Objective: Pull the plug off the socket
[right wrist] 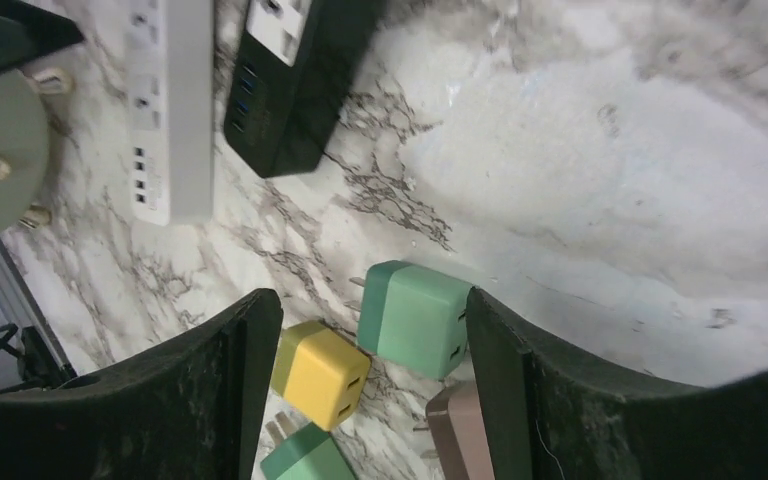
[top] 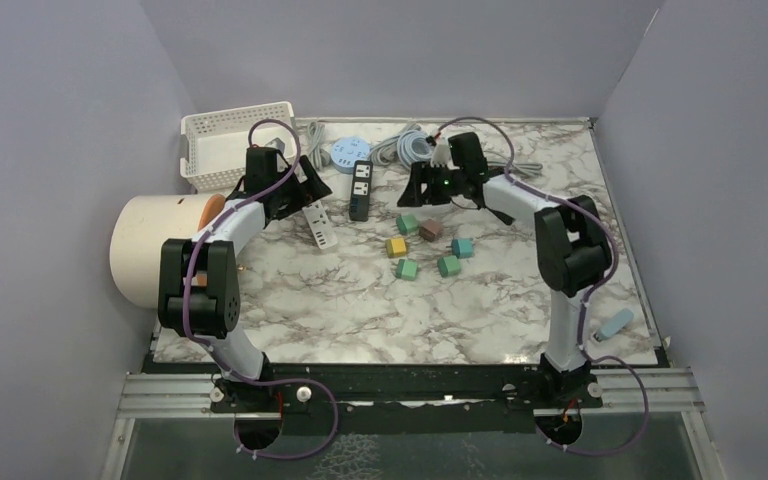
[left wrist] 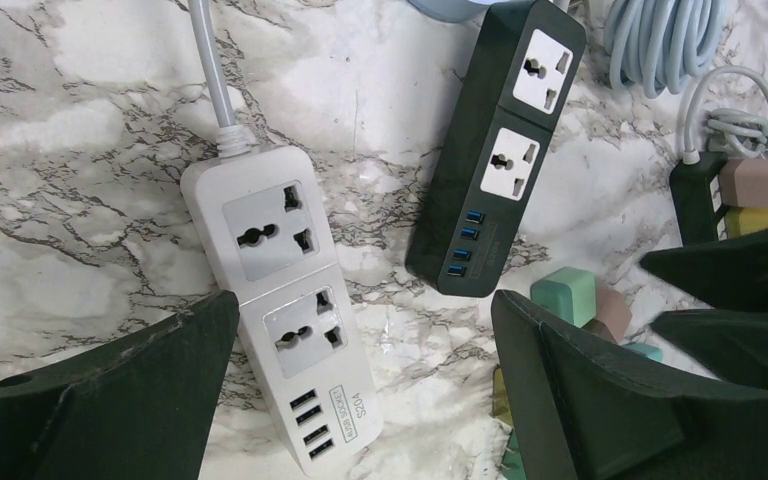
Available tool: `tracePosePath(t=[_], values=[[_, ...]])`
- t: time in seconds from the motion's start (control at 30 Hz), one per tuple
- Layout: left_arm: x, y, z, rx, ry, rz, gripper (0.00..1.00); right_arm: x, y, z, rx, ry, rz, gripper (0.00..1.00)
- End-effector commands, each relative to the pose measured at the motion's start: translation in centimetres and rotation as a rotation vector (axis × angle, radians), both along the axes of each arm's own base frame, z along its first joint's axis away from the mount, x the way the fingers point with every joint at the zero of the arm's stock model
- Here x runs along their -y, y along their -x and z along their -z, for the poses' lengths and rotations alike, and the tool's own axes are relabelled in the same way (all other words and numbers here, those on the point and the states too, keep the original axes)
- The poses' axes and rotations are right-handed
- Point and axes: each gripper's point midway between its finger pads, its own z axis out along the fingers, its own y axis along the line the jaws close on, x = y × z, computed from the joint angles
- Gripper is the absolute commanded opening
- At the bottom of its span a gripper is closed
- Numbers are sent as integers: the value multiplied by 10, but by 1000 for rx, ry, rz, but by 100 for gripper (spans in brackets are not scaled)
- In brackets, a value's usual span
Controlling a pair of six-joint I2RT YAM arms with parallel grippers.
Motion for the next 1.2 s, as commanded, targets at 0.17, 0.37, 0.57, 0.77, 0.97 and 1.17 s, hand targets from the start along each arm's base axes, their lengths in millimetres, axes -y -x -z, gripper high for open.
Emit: tracePosePath(t=[0.17,0.37,0.57,0.77,0.97,1.17], values=[[3,-8,-30,102,3,44,99,102,-72,-98,506,171,210,78],[13,-7,-37,131,33,107,99,156,-102,-88,627,460,194,78],[14,-6,-38,137,47,123,99,194,-125,-90,653,534,196,76],[15,-6,-39,139,58,128,99,211,-126,-67,572,528,133,72],[17,-8,-41,145,70,133,99,202,-109,-31,483,487,52,69],[17,-7,-42,145,72,136,99,190,-99,-12,428,429,9,65]])
